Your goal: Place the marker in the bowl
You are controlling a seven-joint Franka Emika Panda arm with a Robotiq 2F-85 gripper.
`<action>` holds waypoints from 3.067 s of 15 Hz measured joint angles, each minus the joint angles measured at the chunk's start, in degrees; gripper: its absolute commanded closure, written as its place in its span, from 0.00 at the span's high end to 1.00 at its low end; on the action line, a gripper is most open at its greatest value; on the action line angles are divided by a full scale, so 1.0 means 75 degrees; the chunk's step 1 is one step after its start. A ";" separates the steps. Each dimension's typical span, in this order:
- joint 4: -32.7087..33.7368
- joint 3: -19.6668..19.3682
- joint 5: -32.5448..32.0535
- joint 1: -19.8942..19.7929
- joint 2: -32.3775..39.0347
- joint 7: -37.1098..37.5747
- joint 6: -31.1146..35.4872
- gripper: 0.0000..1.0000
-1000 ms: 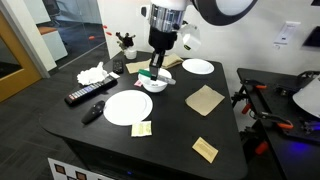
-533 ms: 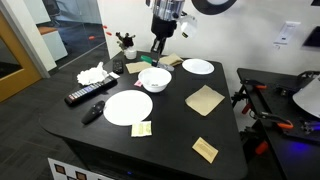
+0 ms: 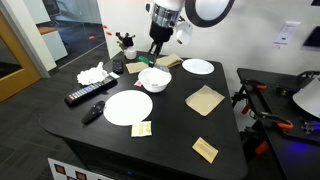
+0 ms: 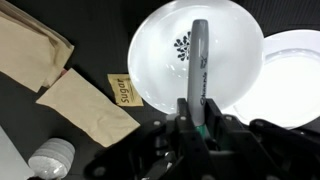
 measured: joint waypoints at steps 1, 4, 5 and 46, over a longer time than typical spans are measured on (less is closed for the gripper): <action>0.0062 -0.0071 -0.0014 0.0056 0.0139 0.0095 0.0162 0.05; 0.0275 -0.0418 -0.0027 0.0373 0.0545 0.0506 0.0582 0.05; 0.0352 -0.0541 -0.0027 0.0488 0.0671 0.0630 0.0670 0.05; -0.1078 -0.0202 -0.0028 0.1026 -0.2109 0.1726 -0.1370 1.00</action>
